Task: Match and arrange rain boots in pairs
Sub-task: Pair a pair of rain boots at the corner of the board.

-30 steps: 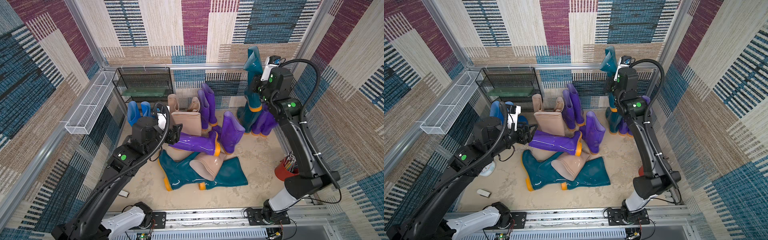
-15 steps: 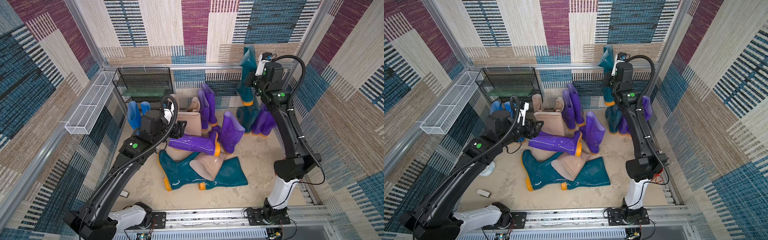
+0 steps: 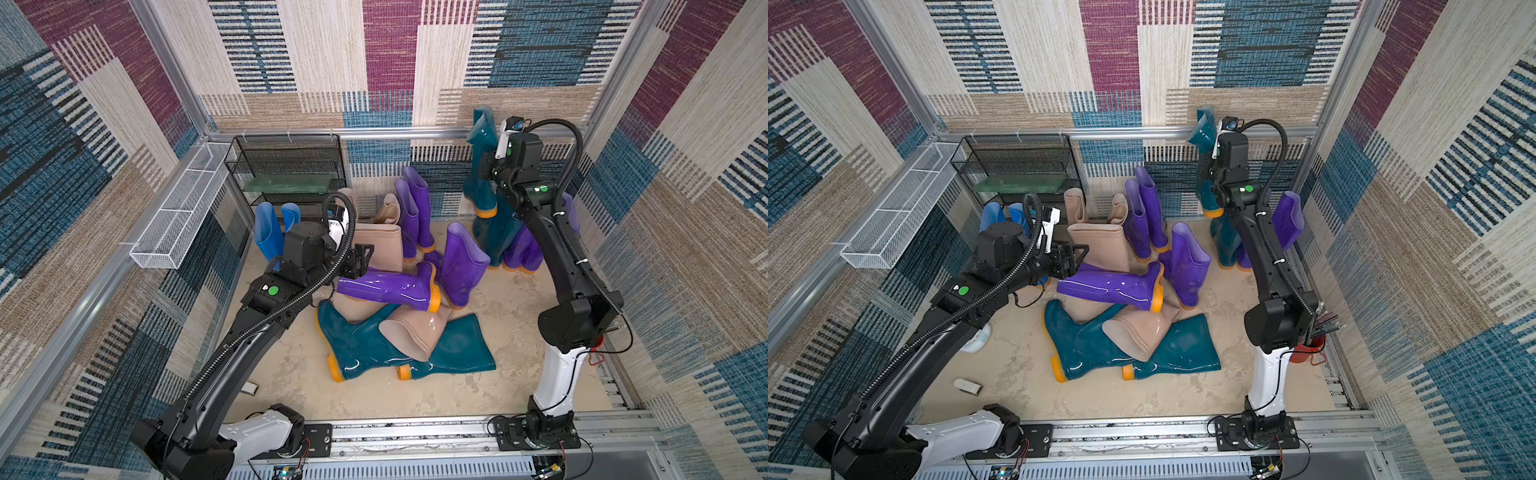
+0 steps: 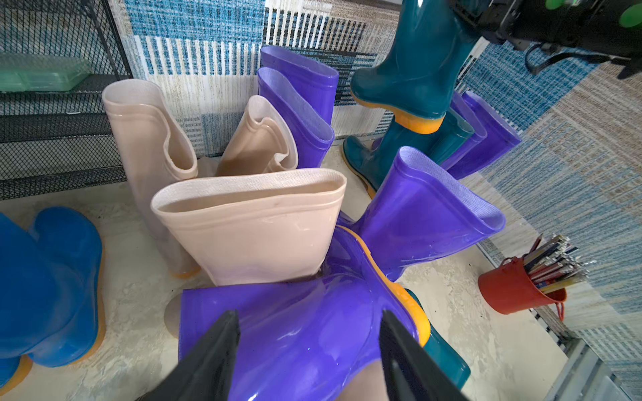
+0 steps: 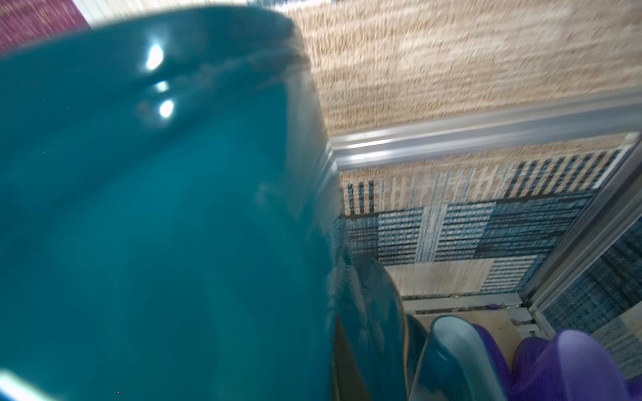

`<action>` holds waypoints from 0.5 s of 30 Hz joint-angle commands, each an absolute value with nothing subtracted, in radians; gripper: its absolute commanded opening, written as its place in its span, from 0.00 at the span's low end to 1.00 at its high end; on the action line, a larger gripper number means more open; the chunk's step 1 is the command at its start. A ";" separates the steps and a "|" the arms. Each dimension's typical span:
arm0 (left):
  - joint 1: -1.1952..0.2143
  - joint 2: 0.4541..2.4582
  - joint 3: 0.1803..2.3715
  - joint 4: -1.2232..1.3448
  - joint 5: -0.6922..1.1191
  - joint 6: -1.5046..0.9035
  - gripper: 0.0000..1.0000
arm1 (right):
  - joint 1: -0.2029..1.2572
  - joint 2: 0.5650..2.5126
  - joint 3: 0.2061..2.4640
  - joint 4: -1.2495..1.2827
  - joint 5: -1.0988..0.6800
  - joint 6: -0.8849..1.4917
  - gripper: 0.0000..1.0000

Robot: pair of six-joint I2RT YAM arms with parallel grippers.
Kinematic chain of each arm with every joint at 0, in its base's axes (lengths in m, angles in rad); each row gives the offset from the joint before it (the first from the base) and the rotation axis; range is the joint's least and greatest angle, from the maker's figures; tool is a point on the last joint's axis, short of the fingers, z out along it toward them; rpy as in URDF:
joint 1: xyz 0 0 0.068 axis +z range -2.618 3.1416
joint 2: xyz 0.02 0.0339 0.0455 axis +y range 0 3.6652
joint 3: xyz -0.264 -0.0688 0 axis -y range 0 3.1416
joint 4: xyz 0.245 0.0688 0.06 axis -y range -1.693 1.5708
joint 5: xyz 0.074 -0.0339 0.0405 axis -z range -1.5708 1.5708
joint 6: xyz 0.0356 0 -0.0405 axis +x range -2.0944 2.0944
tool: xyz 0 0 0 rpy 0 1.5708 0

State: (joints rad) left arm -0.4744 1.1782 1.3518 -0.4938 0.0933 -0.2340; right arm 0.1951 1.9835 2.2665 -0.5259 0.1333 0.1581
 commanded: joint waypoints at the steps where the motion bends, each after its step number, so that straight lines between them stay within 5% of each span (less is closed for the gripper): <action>1: -0.470 1.165 1.345 -0.450 0.116 -0.235 0.66 | 0.191 2.010 2.267 -0.426 0.141 0.210 0.00; 15: -0.462 1.167 1.326 -0.446 0.138 -0.237 0.66 | 0.173 2.168 2.265 -0.492 0.125 0.265 0.00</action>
State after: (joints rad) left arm -0.4625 1.1687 1.3289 -0.4828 0.1184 -0.2352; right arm 0.1761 2.1536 2.2631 -0.5514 0.1246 0.2398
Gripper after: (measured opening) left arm 0.659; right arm 0.113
